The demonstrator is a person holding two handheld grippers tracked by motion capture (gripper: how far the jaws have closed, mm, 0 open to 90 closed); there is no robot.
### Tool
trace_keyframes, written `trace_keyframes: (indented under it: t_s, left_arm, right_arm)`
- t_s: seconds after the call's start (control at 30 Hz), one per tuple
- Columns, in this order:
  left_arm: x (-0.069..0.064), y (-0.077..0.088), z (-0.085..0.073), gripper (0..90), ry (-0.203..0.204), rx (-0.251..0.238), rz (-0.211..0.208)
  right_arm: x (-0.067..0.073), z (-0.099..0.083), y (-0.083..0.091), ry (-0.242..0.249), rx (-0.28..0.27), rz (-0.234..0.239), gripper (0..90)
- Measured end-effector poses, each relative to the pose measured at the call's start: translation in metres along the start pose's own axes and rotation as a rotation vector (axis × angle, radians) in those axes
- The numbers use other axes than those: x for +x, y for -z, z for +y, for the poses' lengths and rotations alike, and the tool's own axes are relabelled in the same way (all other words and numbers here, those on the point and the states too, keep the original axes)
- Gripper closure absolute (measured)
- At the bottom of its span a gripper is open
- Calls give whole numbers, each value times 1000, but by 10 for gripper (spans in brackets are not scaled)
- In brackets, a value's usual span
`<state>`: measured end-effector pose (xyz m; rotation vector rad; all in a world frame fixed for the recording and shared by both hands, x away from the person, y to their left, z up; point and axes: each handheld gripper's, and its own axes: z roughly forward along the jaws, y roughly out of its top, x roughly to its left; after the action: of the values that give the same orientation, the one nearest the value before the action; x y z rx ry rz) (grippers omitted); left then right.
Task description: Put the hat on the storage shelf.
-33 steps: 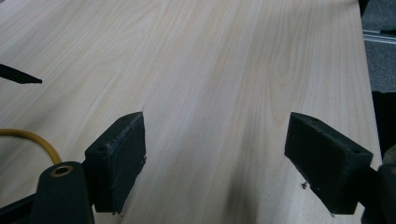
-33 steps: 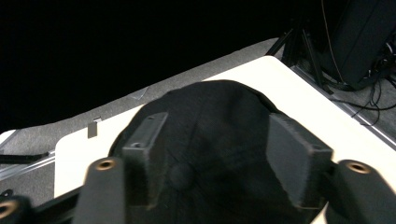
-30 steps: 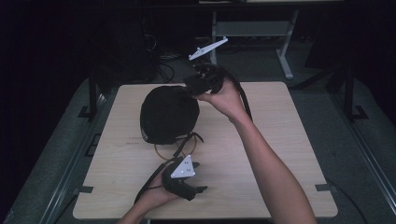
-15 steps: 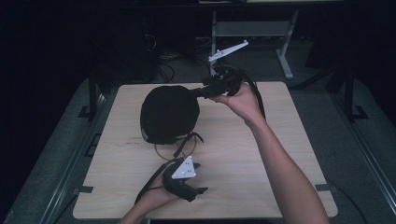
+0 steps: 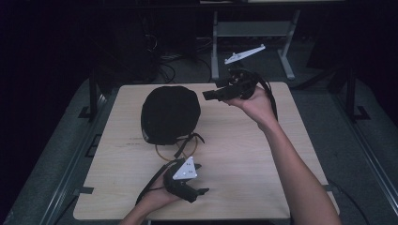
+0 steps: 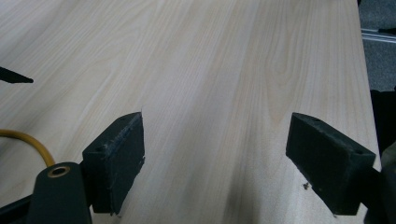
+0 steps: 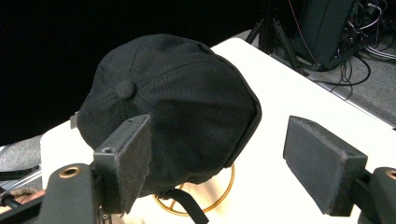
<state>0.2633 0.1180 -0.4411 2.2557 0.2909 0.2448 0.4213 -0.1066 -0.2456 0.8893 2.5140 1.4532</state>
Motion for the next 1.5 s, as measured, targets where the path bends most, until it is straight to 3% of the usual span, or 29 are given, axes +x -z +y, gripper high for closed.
trace_keyframes:
  t_s: [1.03,1.5]
  left_arm:
    - [0,-1,0,188,9,2,-3]
    - [0,-1,-1,187,5,3,4]
  right_arm:
    - [-14,-30,25,-35,-15,-29,181]
    - [-23,-54,37,-59,-11,-48,177]
